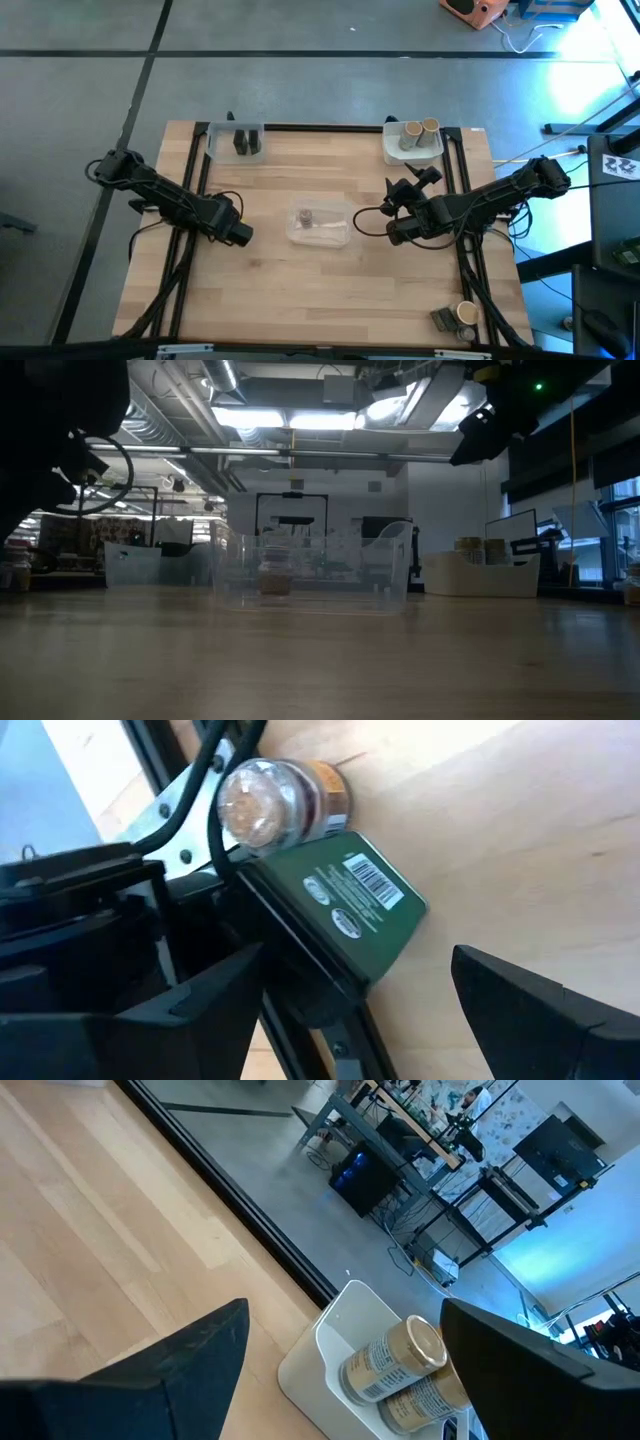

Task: Sort spices by type
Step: Put the black seasoning can into the top transparent bin

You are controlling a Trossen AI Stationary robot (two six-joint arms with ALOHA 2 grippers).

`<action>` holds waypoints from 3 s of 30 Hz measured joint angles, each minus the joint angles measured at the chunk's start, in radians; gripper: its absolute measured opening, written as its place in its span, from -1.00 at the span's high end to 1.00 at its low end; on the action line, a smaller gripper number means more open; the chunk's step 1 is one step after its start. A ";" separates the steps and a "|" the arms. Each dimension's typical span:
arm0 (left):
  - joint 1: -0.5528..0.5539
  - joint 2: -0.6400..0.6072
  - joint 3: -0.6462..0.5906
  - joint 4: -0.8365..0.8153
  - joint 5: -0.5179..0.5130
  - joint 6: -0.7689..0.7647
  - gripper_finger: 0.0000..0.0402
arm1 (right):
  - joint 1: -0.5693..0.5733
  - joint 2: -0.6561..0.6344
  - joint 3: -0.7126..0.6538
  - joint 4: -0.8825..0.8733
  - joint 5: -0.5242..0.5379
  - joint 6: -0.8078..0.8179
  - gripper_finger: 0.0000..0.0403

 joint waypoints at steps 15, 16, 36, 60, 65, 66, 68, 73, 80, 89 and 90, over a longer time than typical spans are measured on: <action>0.000 -0.001 0.096 0.095 -0.085 0.150 -0.49 | 0.000 0.000 0.000 0.000 0.002 0.000 -0.63; 0.000 -0.001 0.103 0.114 -0.095 0.171 -0.49 | 0.000 0.000 0.000 0.000 0.002 0.000 -0.63; 0.000 0.001 0.252 0.108 -0.168 0.617 -0.49 | 0.000 0.000 0.000 0.000 0.006 0.000 -0.63; 0.001 0.001 0.082 0.200 -0.188 1.230 -0.49 | 0.000 0.011 0.000 0.000 0.005 0.000 -0.63; 0.004 0.000 0.047 0.251 -0.188 1.241 -0.44 | 0.000 0.037 0.000 -0.001 0.026 0.000 -0.63; 0.008 0.000 0.042 0.253 -0.188 1.229 -0.40 | 0.000 0.040 0.000 0.000 0.032 0.000 -0.63; 0.015 0.000 0.039 0.252 -0.188 1.207 -0.29 | 0.000 0.042 0.000 0.000 0.043 0.000 -0.63; 0.037 0.000 0.039 0.257 -0.188 1.196 0.06 | 0.000 0.042 0.000 0.000 0.047 0.000 -0.63; 0.073 -0.001 0.041 0.255 -0.140 1.099 0.44 | 0.000 0.042 0.000 0.000 0.047 0.000 -0.63; 0.136 -0.005 0.100 0.228 -0.094 0.932 0.43 | 0.000 0.042 0.000 0.000 0.049 0.000 -0.63; 0.146 -0.005 0.113 0.221 -0.095 0.924 0.41 | 0.000 0.042 0.000 0.000 0.049 0.000 -0.63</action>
